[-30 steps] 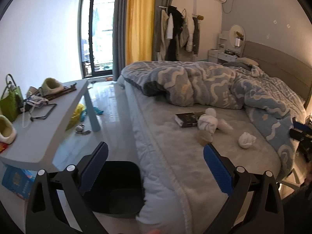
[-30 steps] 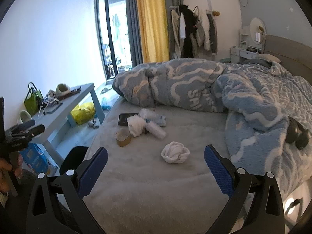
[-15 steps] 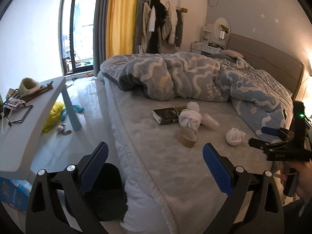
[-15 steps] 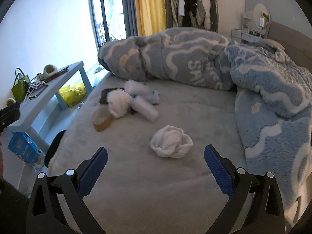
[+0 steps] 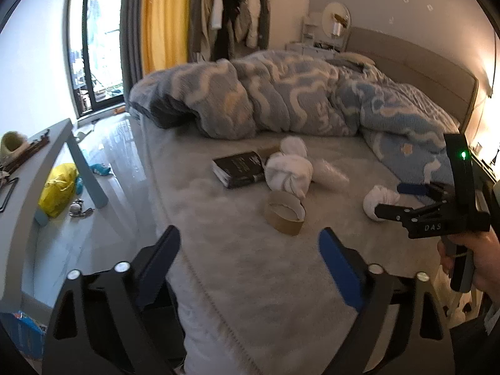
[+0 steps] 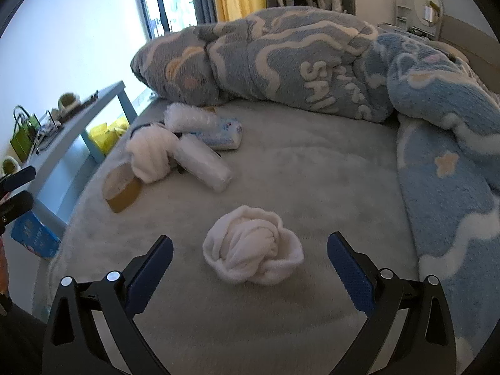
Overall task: Collect trash
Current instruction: 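Reach the right tool to the white rolled towel ball and grasp it, then grasp the brown tape roll with the left tool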
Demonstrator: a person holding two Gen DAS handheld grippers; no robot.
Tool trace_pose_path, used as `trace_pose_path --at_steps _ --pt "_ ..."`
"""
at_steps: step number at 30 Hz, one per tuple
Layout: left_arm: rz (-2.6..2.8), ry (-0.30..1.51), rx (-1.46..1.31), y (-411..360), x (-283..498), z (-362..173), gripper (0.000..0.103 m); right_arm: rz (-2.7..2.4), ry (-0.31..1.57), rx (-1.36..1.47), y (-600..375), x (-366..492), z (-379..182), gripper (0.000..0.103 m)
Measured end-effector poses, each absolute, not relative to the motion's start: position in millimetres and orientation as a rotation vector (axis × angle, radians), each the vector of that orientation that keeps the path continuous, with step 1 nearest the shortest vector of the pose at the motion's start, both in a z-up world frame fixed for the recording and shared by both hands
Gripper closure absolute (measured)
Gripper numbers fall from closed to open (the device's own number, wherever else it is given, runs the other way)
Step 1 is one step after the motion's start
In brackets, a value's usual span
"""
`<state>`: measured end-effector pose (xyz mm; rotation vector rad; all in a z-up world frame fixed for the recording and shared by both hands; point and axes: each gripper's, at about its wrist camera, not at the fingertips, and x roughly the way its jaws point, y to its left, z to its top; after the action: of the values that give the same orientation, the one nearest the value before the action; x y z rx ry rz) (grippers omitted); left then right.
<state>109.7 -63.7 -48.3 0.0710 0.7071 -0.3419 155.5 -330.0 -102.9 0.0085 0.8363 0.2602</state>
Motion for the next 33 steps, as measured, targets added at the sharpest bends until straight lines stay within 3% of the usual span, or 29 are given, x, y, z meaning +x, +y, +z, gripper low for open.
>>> trace_pose_path --at_steps 3,5,14,27,33 --pt "-0.370 0.732 0.056 -71.6 118.6 -56.7 0.017 0.270 0.855 0.010 -329.5 163.0 -108.6 0.013" --pt "-0.385 0.744 0.042 -76.5 124.0 -60.2 0.019 0.268 0.873 0.006 -330.6 166.8 -113.8 0.024" --pt "-0.377 0.772 0.016 -99.3 138.0 -68.5 0.022 0.307 0.901 0.020 -326.9 172.8 -123.3 0.049" --pt "-0.327 0.835 0.004 -116.7 160.1 -91.6 0.029 0.312 0.810 0.127 -341.7 168.1 -101.0 0.051" --pt "-0.314 0.851 -0.022 -116.1 170.5 -102.1 0.042 0.336 0.770 0.179 -341.5 171.0 -87.9 0.051"
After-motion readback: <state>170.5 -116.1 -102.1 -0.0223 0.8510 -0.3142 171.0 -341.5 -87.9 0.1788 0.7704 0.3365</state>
